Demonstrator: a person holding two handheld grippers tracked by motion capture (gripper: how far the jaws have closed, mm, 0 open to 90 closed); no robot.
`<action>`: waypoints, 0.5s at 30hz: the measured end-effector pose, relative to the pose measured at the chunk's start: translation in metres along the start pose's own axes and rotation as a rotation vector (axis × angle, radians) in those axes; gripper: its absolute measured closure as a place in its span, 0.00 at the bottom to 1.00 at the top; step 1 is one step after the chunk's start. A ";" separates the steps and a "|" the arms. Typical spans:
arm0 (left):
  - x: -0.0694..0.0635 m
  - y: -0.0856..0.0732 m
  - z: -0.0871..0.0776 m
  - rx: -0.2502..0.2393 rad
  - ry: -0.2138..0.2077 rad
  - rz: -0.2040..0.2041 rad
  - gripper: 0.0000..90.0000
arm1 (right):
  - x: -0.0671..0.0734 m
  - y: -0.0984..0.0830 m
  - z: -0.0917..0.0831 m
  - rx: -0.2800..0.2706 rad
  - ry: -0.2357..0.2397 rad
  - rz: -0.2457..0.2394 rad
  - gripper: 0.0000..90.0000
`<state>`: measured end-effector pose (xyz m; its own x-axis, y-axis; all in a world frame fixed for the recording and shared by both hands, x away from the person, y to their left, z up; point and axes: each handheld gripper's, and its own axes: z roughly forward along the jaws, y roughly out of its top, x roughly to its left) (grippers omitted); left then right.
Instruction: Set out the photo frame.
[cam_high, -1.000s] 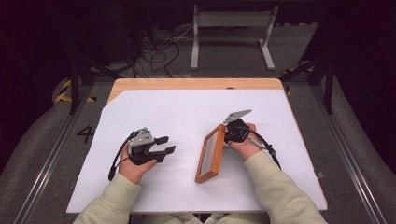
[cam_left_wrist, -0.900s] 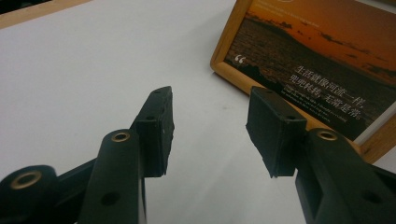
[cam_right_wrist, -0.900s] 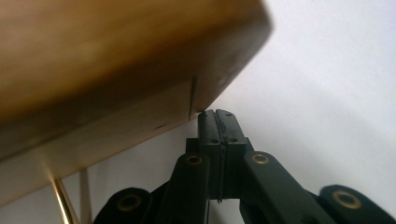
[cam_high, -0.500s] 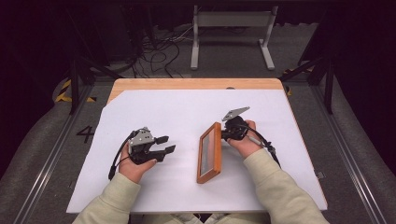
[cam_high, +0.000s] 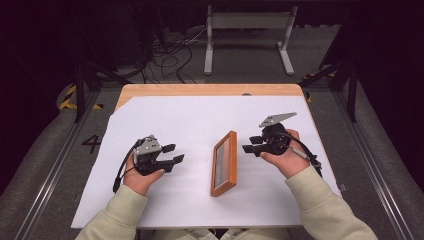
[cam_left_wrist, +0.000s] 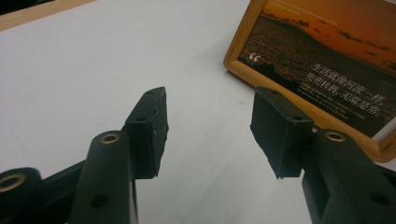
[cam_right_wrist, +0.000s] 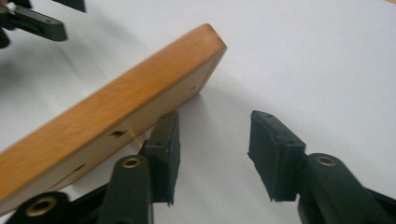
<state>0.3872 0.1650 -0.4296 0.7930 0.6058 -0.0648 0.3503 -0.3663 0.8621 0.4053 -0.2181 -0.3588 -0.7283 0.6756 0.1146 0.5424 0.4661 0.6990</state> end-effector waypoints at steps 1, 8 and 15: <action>0.000 0.000 0.000 0.000 0.000 0.000 0.52 | 0.003 0.002 -0.004 0.004 -0.003 0.018 0.52; 0.000 0.000 0.001 0.001 -0.005 -0.001 0.51 | 0.025 0.011 -0.019 0.055 0.012 0.064 0.41; 0.000 0.000 0.001 0.000 -0.003 0.004 0.51 | 0.040 0.020 -0.009 0.094 0.043 0.071 0.35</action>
<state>0.3878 0.1647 -0.4303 0.7957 0.6025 -0.0626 0.3473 -0.3690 0.8621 0.3831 -0.1868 -0.3337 -0.7028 0.6847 0.1930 0.6285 0.4706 0.6193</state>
